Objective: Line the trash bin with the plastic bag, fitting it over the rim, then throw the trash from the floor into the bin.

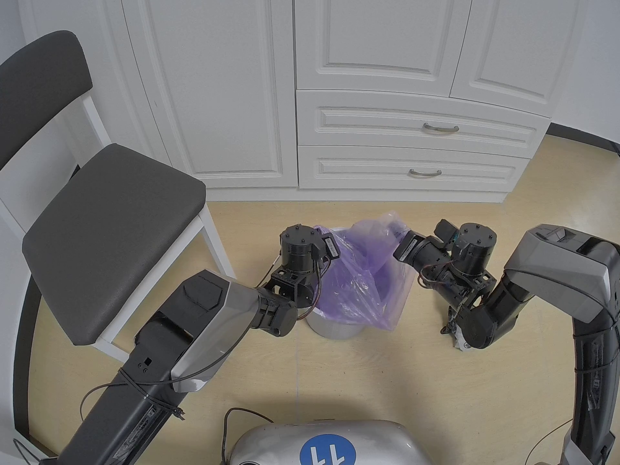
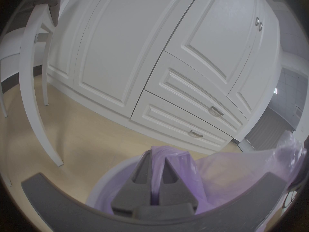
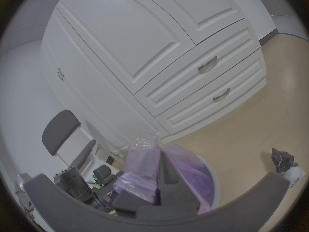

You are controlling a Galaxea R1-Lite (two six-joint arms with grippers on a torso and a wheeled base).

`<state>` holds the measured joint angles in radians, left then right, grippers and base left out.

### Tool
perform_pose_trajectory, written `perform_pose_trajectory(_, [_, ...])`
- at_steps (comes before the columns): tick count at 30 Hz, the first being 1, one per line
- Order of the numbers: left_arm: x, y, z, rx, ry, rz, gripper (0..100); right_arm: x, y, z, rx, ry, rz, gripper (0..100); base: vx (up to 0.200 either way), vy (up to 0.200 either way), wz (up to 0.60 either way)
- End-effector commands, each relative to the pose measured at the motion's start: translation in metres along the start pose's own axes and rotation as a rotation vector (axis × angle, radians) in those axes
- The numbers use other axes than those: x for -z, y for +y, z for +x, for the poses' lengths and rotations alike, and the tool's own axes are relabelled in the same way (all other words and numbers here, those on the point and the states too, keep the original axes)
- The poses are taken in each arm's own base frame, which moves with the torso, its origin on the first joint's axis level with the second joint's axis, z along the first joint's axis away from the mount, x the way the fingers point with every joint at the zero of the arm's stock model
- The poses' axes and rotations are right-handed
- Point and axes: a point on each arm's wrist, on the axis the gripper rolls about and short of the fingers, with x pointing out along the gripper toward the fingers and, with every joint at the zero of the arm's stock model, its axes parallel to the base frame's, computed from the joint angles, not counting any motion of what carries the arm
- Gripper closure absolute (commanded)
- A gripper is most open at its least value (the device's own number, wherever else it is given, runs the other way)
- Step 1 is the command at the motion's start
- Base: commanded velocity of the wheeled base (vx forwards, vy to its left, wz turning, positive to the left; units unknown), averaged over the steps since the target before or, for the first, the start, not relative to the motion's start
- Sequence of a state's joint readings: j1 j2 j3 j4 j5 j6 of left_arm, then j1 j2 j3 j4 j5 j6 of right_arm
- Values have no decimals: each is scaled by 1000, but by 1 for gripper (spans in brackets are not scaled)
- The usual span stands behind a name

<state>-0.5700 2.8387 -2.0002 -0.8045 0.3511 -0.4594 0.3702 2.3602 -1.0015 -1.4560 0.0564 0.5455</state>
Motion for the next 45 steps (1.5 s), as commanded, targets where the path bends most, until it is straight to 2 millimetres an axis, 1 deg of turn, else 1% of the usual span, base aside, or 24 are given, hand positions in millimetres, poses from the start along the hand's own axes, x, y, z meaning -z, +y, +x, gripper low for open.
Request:
perform_pose_trajectory(1, [5, 12, 3, -9, -23, 22, 100, 25, -6, -3, 1, 41, -7, 100, 0, 0, 0])
perform_pose_trajectory(3, [-1, 14, 5, 2, -61, 28, 100, 30, -7, -3, -15, 25, -14, 100, 0, 0, 0])
perform_pose_trajectory(6, [-3, 14, 5, 15, -87, 28, 100, 29, -8, -3, -27, 9, -52, 100, 0, 0, 0])
perform_pose_trajectory(8, [-4, 14, 5, 16, -93, 35, 100, 26, -9, -1, -24, -5, -67, 100, 0, 0, 0])
perform_pose_trajectory(9, [-4, 12, 4, 17, -98, 52, 100, 20, -11, -1, -21, -23, -78, 100, 0, 0, 0])
perform_pose_trajectory(11, [-5, 11, 4, 23, -110, 64, 100, 15, -13, 0, -14, -39, -87, 100, 0, 0, 0])
perform_pose_trajectory(12, [-4, 11, 3, 31, -128, 78, 100, 8, -15, 4, -10, -70, -104, 100, 0, 0, 0])
perform_pose_trajectory(14, [-2, 13, 4, 34, -140, 96, 100, 7, -15, 8, -10, -88, -117, 100, 0, 0, 0])
perform_pose_trajectory(16, [-1, 14, 3, 40, -163, 127, 100, 11, -18, 17, 26, -129, -134, 100, 0, 0, 0])
perform_pose_trajectory(19, [-8, 12, 3, 47, -201, 151, 100, 18, -18, 31, 74, -192, -167, 100, 0, 0, 0])
perform_pose_trajectory(20, [-13, 12, 3, 52, -227, 165, 100, 20, -17, 36, 94, -216, -190, 100, 0, 0, 0])
perform_pose_trajectory(24, [-21, 12, 2, 65, -289, 206, 100, 27, -16, 47, 145, -274, -234, 100, 0, 0, 0])
perform_pose_trajectory(28, [-9, 15, 2, 87, -270, 220, 100, 32, -20, 51, 174, -280, -305, 100, 0, 0, 0])
perform_pose_trajectory(32, [8, 22, 2, 100, -236, 235, 100, 42, -26, 51, 186, -256, -322, 100, 0, 0, 0])
perform_pose_trajectory(35, [15, 27, 3, 112, -222, 239, 100, 46, -28, 51, 190, -247, -334, 100, 0, 0, 0])
perform_pose_trajectory(36, [16, 27, 3, 112, -220, 240, 100, 46, -28, 51, 190, -247, -334, 100, 0, 0, 0])
perform_pose_trajectory(38, [25, 32, 3, 119, -200, 247, 100, 44, -30, 51, 193, -253, -337, 100, 0, 0, 0])
perform_pose_trajectory(39, [26, 33, 3, 119, -197, 248, 100, 43, -30, 52, 193, -257, -337, 100, 0, 0, 0])
perform_pose_trajectory(42, [33, 36, 3, 118, -184, 254, 100, 36, -29, 51, 193, -270, -337, 100, 0, 0, 0])
perform_pose_trajectory(45, [34, 37, 3, 118, -183, 254, 100, 34, -29, 51, 193, -270, -338, 100, 0, 0, 0])
